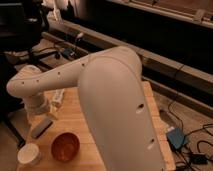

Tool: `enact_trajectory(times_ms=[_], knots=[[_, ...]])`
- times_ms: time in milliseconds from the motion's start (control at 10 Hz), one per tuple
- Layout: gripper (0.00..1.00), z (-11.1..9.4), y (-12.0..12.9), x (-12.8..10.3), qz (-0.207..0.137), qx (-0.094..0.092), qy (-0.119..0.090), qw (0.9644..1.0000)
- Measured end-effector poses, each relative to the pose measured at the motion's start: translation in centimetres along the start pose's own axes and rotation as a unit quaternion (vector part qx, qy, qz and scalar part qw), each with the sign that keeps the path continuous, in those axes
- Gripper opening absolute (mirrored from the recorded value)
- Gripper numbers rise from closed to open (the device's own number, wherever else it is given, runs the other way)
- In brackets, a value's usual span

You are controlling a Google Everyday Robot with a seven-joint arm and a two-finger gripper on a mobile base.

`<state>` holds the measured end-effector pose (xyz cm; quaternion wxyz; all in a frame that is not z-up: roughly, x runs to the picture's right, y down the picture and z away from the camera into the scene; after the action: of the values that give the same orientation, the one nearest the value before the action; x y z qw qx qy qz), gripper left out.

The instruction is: Place the eraser on the white sponge

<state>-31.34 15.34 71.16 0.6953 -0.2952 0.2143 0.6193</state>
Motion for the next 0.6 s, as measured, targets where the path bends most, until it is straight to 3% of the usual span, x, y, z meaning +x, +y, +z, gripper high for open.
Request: enact_trajectory(times_ms=[400,600], knots=[[0.74,3.9,3.7,-1.1,0.014,0.025,0.001,0.9996],[0.74,5.8,4.9,-1.9,0.023,0.028,-0.001,0.9993]])
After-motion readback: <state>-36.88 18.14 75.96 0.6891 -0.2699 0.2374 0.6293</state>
